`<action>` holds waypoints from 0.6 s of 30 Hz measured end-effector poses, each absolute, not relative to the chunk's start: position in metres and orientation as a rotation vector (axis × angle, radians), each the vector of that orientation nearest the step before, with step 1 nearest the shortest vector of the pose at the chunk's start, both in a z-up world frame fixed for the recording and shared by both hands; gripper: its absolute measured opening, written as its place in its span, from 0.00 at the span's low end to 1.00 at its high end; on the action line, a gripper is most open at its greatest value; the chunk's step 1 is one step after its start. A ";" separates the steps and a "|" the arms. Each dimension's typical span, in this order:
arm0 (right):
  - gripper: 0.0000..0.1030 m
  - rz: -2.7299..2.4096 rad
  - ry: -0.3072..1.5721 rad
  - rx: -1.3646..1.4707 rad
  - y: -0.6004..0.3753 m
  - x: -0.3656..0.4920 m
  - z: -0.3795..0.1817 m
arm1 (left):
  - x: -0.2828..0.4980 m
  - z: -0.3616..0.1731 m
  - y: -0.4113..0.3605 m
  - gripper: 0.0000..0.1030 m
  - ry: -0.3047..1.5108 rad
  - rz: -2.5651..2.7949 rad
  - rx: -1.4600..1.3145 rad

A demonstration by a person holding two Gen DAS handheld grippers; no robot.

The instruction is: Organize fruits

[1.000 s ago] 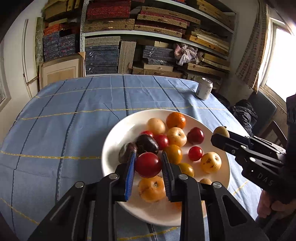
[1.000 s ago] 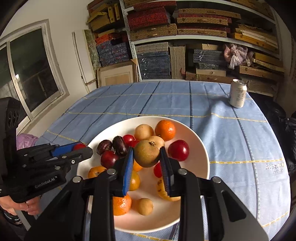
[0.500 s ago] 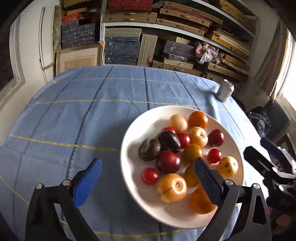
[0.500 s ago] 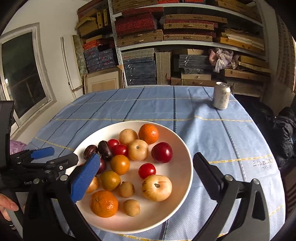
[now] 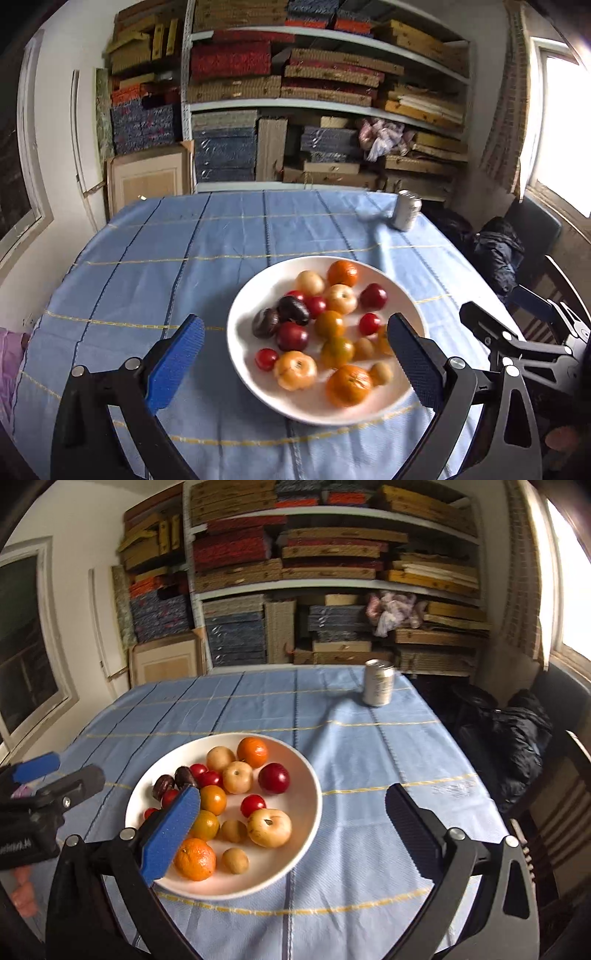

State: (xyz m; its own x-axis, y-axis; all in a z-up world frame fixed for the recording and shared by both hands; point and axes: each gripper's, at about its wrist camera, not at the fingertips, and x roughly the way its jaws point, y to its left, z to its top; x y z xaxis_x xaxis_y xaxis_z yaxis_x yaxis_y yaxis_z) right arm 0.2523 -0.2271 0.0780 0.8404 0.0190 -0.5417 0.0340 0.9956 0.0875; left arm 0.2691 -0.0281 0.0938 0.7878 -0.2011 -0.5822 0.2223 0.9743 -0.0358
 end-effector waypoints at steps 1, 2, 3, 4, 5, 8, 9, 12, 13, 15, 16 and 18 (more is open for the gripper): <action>0.96 -0.023 0.563 0.107 -0.230 0.239 0.083 | 0.257 0.094 -0.031 0.97 0.615 -0.217 0.053; 0.96 -0.026 0.562 0.118 -0.231 0.229 0.086 | 0.248 0.093 -0.034 0.97 0.613 -0.200 0.072; 0.96 -0.028 0.575 0.124 -0.232 0.220 0.087 | 0.237 0.091 -0.037 0.97 0.614 -0.182 0.098; 0.96 -0.026 0.592 0.131 -0.232 0.209 0.088 | 0.222 0.087 -0.039 0.97 0.608 -0.158 0.128; 0.96 -0.017 0.594 0.137 -0.232 0.198 0.088 | 0.210 0.084 -0.040 0.97 0.598 -0.137 0.144; 0.96 0.024 0.565 0.150 -0.229 0.158 0.083 | 0.175 0.071 -0.036 0.97 0.593 -0.060 0.143; 0.96 0.020 0.566 0.143 -0.228 0.145 0.080 | 0.163 0.066 -0.035 0.97 0.601 -0.048 0.131; 0.96 -0.068 0.608 0.040 -0.215 0.113 0.074 | 0.137 0.054 -0.034 0.97 0.630 -0.030 0.102; 0.96 -0.095 0.611 0.017 -0.212 0.105 0.074 | 0.126 0.050 -0.035 0.97 0.633 -0.019 0.108; 0.96 -0.101 0.597 -0.008 -0.209 0.089 0.072 | 0.109 0.048 -0.035 0.97 0.616 -0.021 0.110; 0.96 -0.087 0.588 -0.007 -0.208 0.080 0.071 | 0.101 0.047 -0.034 0.97 0.611 -0.025 0.110; 0.96 -0.071 0.585 0.001 -0.207 0.065 0.067 | 0.083 0.049 -0.030 0.97 0.600 -0.036 0.093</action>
State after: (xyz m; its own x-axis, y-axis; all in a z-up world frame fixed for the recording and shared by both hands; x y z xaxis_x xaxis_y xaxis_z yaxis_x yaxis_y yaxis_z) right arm 0.0646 -0.2074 0.0666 0.8315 -0.0669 -0.5514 0.0673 0.9975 -0.0195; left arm 0.0830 -0.0297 0.0489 0.8248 -0.0068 -0.5653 0.0606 0.9952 0.0765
